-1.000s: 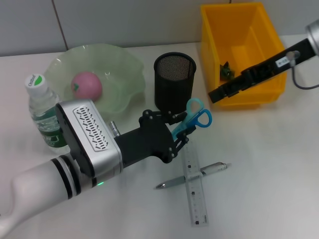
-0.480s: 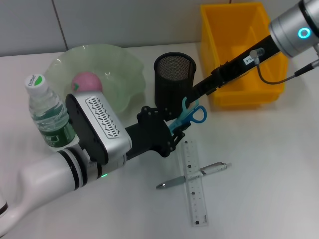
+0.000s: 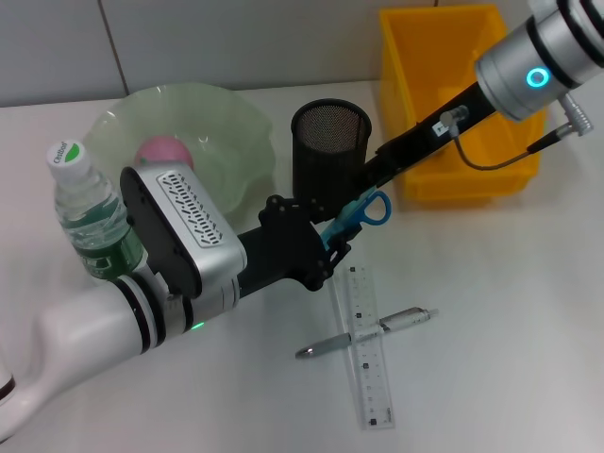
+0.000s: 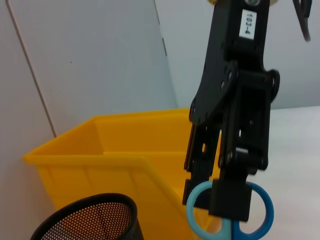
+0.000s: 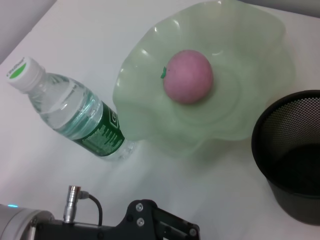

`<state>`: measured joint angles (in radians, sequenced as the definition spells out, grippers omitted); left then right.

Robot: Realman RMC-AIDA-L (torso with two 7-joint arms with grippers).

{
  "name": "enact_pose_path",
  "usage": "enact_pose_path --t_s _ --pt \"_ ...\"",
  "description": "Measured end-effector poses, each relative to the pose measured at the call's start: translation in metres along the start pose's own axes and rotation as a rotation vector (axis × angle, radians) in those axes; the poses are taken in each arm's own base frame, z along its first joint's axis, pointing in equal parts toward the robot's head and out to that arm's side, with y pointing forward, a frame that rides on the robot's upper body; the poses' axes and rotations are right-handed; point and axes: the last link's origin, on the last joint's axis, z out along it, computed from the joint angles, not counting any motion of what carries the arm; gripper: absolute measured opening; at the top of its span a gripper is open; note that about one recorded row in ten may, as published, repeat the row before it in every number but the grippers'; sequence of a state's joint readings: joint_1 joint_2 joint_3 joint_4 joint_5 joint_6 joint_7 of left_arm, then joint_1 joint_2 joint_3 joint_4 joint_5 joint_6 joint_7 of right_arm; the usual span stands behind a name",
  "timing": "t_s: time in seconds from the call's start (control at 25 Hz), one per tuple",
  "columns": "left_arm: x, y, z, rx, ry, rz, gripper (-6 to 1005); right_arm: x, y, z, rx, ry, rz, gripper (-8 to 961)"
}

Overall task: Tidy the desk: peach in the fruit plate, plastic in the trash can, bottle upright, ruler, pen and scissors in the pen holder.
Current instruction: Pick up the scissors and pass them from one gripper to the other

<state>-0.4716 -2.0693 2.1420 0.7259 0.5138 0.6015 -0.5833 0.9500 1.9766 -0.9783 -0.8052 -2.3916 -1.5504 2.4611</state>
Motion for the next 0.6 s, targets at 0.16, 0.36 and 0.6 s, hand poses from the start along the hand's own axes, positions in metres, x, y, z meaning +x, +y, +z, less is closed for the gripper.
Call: enact_pose_path --t_s 0.16,0.36,0.6 --pt "0.0017 -0.0001 0.0001 -0.004 0.009 -0.008 313 -0.0011 0.0008 0.0075 0.001 0.010 -0.003 680" --pt "0.0030 -0.0023 0.0005 0.002 0.013 -0.012 315 -0.0014 0.0006 0.0109 0.008 0.011 -0.007 678" --pt "0.0019 -0.0041 0.0010 0.005 0.006 -0.025 317 -0.0015 0.0008 0.0119 0.009 0.010 -0.008 676"
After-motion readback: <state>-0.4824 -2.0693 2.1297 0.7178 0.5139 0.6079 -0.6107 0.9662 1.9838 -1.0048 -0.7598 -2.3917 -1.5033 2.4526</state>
